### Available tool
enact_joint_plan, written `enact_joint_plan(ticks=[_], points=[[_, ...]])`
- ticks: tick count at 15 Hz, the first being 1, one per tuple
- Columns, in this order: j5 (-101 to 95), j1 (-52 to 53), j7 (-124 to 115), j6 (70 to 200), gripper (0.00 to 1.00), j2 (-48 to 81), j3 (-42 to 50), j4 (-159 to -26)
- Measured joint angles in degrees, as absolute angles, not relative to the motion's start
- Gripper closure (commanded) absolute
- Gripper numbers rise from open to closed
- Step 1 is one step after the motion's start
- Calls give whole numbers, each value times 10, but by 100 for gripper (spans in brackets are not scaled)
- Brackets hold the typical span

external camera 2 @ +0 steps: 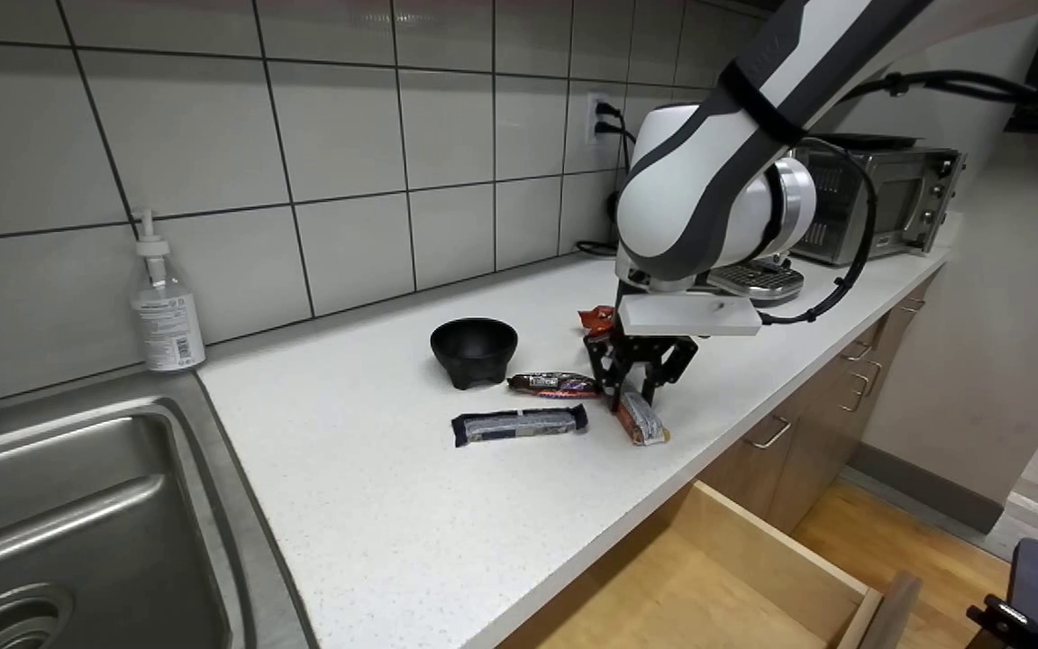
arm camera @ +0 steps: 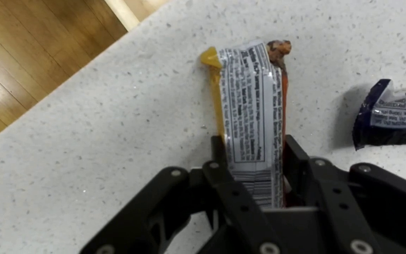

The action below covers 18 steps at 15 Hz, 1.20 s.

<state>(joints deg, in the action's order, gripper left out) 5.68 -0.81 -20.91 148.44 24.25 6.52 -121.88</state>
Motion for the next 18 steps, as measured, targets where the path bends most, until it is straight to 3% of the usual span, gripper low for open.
enact_joint_plan(ticks=[18], points=[[68,-7,-142,1516,83,70,34,-1443]])
